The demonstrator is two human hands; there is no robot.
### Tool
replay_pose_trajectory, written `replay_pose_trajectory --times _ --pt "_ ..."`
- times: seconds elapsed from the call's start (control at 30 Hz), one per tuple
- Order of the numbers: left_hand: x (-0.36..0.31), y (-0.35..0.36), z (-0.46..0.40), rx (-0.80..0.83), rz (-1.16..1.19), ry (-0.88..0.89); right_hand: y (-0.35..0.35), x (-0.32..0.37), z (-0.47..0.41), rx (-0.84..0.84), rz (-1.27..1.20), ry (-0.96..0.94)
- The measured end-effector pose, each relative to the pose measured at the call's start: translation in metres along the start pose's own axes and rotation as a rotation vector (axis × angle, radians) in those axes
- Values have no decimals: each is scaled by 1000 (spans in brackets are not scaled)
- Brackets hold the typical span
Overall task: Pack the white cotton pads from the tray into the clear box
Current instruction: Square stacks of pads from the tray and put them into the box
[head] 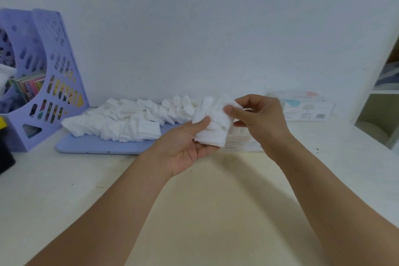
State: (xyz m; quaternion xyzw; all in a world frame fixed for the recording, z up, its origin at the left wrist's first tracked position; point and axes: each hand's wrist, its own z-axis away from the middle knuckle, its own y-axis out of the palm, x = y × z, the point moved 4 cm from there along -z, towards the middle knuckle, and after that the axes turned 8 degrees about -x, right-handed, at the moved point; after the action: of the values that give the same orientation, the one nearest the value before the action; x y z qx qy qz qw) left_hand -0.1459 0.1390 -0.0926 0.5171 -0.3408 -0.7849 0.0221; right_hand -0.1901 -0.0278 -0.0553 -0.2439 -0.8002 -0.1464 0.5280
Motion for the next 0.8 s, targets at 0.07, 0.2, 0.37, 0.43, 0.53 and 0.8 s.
replay_pose_trajectory --times 0.07,0.2,0.37,0.43,0.53,0.8 --pt "-1 0 -2 -25 0 31 -12 4 -4 -148 -45 -28" --pt "-6 -4 -4 -76 -43 133 -21 7 -7 -10 -400 161" --pt "-4 0 -1 -35 -234 228 -3 2 1 274 -192 136" --pt "-2 4 1 -6 -297 256 -1 1 1 216 -146 84" --pt "1 7 1 20 -318 255 -2 0 -1 142 -97 16" --pt "1 7 3 30 -385 264 -4 -3 -3 170 -27 -5"
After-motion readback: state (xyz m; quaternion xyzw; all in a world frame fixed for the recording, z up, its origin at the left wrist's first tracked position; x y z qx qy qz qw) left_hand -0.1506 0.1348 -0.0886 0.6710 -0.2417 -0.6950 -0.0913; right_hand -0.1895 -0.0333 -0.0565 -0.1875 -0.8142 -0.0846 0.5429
